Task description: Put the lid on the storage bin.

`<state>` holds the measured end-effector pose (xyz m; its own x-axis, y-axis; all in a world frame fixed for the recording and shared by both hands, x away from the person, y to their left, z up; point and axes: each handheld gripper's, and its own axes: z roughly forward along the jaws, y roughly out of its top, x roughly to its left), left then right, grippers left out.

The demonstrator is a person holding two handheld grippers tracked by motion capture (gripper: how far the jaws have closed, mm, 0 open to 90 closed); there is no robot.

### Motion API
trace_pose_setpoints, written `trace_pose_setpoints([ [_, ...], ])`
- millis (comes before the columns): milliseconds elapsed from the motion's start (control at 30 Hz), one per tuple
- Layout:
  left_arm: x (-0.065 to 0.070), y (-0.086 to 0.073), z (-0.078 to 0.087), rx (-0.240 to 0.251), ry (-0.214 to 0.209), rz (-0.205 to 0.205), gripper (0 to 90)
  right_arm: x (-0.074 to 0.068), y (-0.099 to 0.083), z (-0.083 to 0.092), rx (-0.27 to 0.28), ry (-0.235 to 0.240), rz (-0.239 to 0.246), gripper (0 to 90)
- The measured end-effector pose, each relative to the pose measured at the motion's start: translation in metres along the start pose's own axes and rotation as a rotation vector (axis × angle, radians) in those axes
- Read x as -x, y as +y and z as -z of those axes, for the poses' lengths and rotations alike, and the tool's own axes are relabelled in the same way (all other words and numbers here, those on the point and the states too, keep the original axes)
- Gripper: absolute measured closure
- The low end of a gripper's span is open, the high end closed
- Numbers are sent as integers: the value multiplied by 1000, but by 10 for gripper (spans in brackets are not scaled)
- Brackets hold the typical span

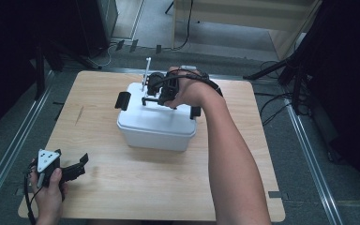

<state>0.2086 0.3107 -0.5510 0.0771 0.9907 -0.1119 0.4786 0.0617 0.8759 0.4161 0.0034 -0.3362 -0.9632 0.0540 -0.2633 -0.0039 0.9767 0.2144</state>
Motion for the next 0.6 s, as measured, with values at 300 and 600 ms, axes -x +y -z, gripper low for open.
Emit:
trace_pose_setpoints([
  [300,0,0,0,1,-1,0,16,-3,3,-8,-6,-5,15,853],
  [600,0,0,-1,0,-4,-1,16,-5,0,-8,32,14,2,747],
])
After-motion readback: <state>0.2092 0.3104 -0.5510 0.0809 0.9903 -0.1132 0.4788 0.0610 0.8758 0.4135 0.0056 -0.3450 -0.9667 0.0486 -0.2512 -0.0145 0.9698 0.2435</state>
